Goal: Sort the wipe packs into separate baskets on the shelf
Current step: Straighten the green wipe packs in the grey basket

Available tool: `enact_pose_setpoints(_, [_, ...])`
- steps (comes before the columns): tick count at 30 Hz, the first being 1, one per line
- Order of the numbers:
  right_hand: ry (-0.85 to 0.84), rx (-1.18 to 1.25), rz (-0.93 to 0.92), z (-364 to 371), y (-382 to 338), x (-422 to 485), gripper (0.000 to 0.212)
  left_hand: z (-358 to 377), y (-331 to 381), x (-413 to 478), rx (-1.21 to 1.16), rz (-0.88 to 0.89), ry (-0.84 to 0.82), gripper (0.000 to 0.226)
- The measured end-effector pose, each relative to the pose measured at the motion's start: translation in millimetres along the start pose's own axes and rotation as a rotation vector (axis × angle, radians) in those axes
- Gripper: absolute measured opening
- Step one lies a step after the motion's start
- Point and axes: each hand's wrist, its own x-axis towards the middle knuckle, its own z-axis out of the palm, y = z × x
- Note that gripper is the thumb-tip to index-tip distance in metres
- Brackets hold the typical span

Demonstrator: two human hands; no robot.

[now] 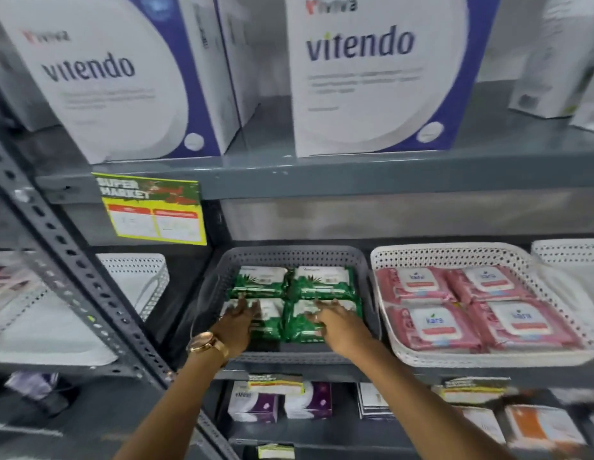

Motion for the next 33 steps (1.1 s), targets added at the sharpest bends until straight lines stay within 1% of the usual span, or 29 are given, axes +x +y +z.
enact_pose_setpoints(3, [0.000,0.008,0.009,-0.2,-1.9,-4.2,0.046,4.0,-4.4,1.3,-0.019,0.013,-0.011,0.069])
enact_pose_setpoints(5, [0.003,0.048,0.024,-3.1,-3.0,-4.7,0.041,4.4,-6.4,2.9,-0.004,0.017,0.011,0.066])
enact_pose_setpoints(6, [0.033,0.086,0.034,-6.0,-3.1,-4.2,0.037,3.7,-5.7,3.6,0.024,0.021,0.075,0.063])
enact_pose_setpoints(8, [0.194,0.120,0.049,-14.9,-6.3,2.8,0.030,0.0,-3.9,10.7,0.100,0.052,0.302,0.058])
enact_pose_setpoints(9, [0.297,0.098,0.052,-18.8,-7.7,12.2,0.030,-4.1,-1.6,18.2,0.123,0.081,0.392,0.058])
enact_pose_setpoints(10, [0.378,0.071,0.053,-20.9,-8.3,22.7,0.034,-7.4,2.1,27.2,0.113,0.112,0.436,0.059])
enact_pose_setpoints(11, [0.413,0.036,0.054,-20.4,-7.8,33.7,0.042,-10.0,7.5,36.6,0.086,0.138,0.438,0.061])
enact_pose_setpoints(12, [0.401,-0.009,0.064,-18.5,-9.0,44.0,0.050,-10.9,11.4,45.7,0.058,0.143,0.415,0.062])
enact_pose_setpoints(15, [0.233,-0.058,0.118,-0.7,-12.0,68.1,0.060,-0.4,11.1,68.5,0.034,0.092,0.310,0.065])
enact_pose_setpoints(17, [0.174,-0.085,0.137,15.3,-7.0,75.6,0.063,9.4,6.4,77.8,0.038,0.086,0.288,0.066])
enact_pose_setpoints(27, [0.253,-0.136,0.103,34.6,5.3,84.4,0.059,20.7,-0.4,85.3,0.035,0.099,0.337,0.065])
enact_pose_setpoints(33, [0.239,-0.161,0.123,35.0,3.1,85.6,0.060,23.1,-0.6,87.9,0.055,0.097,0.331,0.065])
